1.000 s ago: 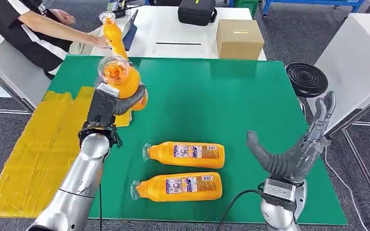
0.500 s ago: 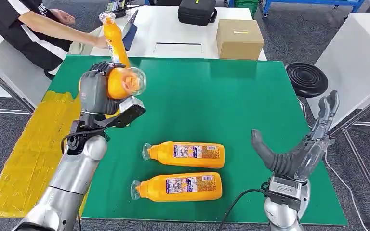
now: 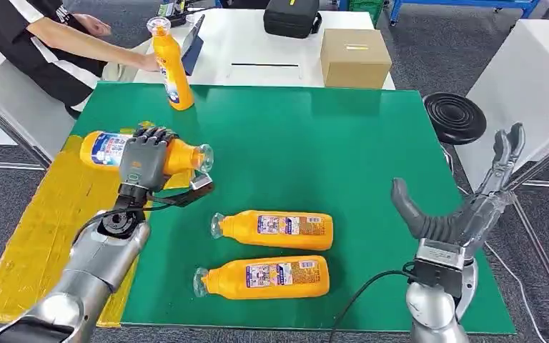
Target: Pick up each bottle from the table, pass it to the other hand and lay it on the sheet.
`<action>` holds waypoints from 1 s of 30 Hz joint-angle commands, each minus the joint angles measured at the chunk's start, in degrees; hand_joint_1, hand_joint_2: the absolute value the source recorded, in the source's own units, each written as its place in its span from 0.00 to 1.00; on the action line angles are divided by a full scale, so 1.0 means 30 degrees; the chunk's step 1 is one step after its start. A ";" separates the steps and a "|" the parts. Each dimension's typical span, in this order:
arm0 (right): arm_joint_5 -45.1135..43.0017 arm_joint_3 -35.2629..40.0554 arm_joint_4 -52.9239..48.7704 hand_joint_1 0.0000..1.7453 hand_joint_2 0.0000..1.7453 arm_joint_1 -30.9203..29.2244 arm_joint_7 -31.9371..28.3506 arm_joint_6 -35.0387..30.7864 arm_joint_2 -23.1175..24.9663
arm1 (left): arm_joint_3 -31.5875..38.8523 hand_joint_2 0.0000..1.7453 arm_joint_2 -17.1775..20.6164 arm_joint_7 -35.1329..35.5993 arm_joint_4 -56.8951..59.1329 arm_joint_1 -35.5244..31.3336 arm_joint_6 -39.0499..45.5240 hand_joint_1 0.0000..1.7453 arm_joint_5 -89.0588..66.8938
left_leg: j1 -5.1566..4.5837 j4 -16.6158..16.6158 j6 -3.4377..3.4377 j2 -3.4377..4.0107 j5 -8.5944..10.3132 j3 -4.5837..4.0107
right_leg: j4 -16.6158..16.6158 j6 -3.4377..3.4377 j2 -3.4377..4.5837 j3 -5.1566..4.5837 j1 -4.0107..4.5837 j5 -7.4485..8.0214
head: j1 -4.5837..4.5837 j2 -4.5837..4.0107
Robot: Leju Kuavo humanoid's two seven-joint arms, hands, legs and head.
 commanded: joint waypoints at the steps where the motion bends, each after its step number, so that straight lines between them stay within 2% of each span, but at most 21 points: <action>1: 0.0305 -0.0611 0.1493 0.00 1.00 -0.0783 0.0295 0.0404 0.0063 | 0.0302 1.00 0.0773 0.1424 0.6682 -0.2004 -0.0746 1.00 -0.0151 | 0.0027 -0.0011 -0.0091 0.0008 -0.0012 0.0055 | -0.0023 -0.0039 0.0007 0.0056 0.0021 -0.0003 | 0.0007 0.0000; 8: 0.0370 -0.0444 0.1904 0.00 1.00 -0.0982 0.0412 0.0475 0.0132 | 0.0909 1.00 0.0737 0.1647 0.6972 -0.2068 -0.0769 1.00 0.0020 | 0.0051 -0.0008 -0.0144 0.0040 -0.0018 0.0074 | -0.0032 -0.0060 0.0039 0.0081 0.0038 0.0008 | 0.0000 0.0000; 10: 0.0546 -0.0290 0.2113 0.00 1.00 -0.0958 0.0658 0.0672 0.0097 | 0.1173 1.00 0.0732 0.2239 0.7224 -0.2122 -0.1173 1.00 -0.0151 | 0.0029 -0.0004 -0.0083 0.0008 -0.0006 0.0029 | -0.0015 -0.0035 0.0009 0.0036 0.0020 0.0003 | 0.0007 0.0000; 11: 0.0570 -0.0233 0.2252 0.00 1.00 -0.1016 0.0714 0.0674 0.0144 | 0.1394 1.00 0.0748 0.2426 0.7408 -0.2147 -0.1474 1.00 -0.0151 | 0.0044 -0.0007 -0.0130 0.0015 -0.0013 0.0058 | -0.0026 -0.0055 0.0016 0.0068 0.0032 0.0003 | 0.0000 0.0000; 17: 0.0413 0.0204 0.3199 0.00 1.00 -0.1126 0.0794 0.0736 0.0050 | 0.2341 1.00 0.0793 0.1947 0.7732 -0.1952 -0.1344 1.00 -0.0084 | 0.0046 -0.0026 -0.0140 0.0054 -0.0021 0.0084 | -0.0043 -0.0063 0.0057 0.0092 0.0034 0.0009 | 0.0007 0.0000; 30: 0.0413 0.0204 0.3199 0.00 1.00 -0.1126 0.0794 0.0736 0.0050 | 0.2341 1.00 0.0793 0.1947 0.7732 -0.1952 -0.1344 1.00 -0.0084 | 0.0035 -0.0007 -0.0111 0.0024 -0.0012 0.0046 | -0.0017 -0.0048 0.0026 0.0059 0.0024 0.0003 | 0.0000 0.0000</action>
